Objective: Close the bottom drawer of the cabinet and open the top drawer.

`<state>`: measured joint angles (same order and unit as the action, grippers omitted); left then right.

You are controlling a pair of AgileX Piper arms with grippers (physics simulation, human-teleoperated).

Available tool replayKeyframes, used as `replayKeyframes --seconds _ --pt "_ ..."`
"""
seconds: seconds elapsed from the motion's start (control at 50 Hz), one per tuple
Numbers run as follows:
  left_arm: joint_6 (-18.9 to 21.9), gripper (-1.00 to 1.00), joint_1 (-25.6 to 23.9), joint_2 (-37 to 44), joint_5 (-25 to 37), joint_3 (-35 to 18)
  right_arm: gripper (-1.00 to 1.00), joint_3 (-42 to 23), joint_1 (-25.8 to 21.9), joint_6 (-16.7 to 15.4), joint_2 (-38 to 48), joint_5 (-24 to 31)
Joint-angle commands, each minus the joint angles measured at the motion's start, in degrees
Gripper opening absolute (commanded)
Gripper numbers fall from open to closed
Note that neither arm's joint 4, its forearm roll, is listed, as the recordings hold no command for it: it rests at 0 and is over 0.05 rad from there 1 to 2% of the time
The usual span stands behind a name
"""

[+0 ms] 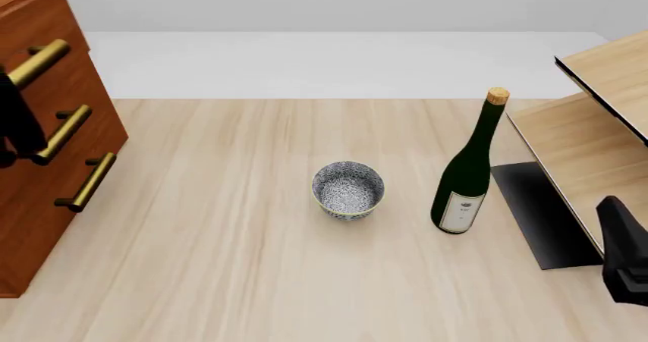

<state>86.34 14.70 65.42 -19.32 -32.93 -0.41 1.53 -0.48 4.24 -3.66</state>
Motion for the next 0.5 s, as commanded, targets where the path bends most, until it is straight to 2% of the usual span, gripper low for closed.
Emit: replayKeyframes --seconds 0.02,0.5 --pt "1.0 -1.0 -1.6 -2.3 -1.1 0.2 1.0 -0.1 0.0 0.2 -1.4 1.4" --pt "1.5 -1.0 -5.5 -2.6 -2.6 1.2 1.0 -0.1 0.1 0.6 -3.4 3.5"
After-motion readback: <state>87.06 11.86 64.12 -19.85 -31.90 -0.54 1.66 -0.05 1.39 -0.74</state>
